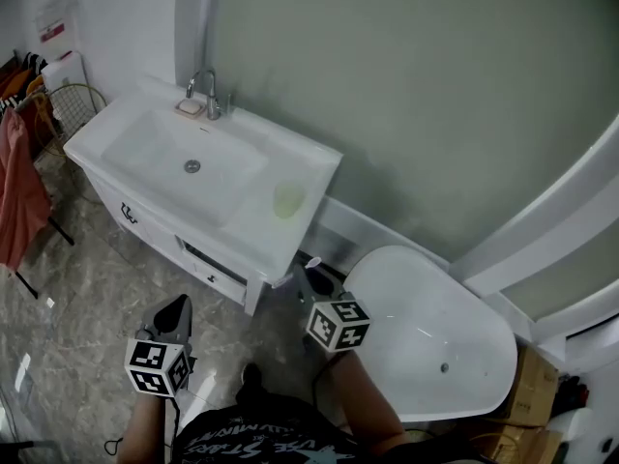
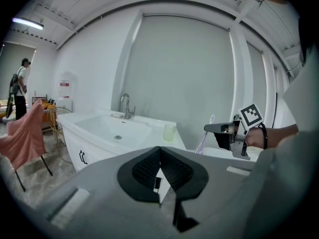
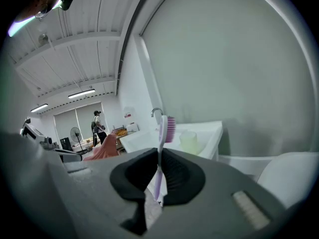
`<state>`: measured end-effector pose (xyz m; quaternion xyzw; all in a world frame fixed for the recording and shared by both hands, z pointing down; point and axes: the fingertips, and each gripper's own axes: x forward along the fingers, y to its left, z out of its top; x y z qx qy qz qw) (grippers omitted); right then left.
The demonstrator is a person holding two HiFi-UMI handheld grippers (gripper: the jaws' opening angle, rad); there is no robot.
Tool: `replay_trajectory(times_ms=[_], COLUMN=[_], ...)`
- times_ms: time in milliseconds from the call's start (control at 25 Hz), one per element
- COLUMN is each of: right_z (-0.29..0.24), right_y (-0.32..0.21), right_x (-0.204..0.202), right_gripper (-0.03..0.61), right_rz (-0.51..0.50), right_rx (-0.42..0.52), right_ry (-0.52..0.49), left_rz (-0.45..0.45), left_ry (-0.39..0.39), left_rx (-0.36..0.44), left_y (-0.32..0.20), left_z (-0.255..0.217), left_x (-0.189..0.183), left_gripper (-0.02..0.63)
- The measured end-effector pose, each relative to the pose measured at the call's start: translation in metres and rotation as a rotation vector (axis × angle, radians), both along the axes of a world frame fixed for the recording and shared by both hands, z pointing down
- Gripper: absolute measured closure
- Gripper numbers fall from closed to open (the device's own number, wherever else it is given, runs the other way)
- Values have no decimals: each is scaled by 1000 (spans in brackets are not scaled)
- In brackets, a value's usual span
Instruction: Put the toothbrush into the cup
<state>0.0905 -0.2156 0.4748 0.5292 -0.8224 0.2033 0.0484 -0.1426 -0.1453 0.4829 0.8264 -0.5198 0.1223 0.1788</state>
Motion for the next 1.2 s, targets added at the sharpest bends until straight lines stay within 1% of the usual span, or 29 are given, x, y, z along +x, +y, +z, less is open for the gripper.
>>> replay_trajectory(times_ms=[80,200,480,640,720,800,1000,1120,1200], right_z=[-3,-10,-31,-35,-35,-38,-57,-60,-53], right_y=[-19,-39,-68,-86,-95,-105,-142,-170,-185], right_x=[7,14,32,39,44,47,48,50,51], right_gripper=[552,552,552,552,552,552,552,552,552], right_rz=[-1,-8,11,57,81,103,157,184,205], right_rx=[10,27,83,96,94,96,126,131,117], right_ry=[-10,-21,-21,-32,-37,-33,-42,-35,-26], left_rz=[-12,-25,-8,44,61,81,177,228,267], left_ry=[-12,-47,-77,-59,-63,-57,-33,-42,-57], left_rx=[2,27,53,27,39,53,38,64,61], left_y=[-15,-34,-63,-83,-99,-120,-174,-213,-232], left_z=[-1,-5,-15,-12,-11,-12,-12,-14,-11], left_x=[5,10,20,30,32,35,49,59,66], left_gripper=[604,604,604,604,604,604,604,604,604])
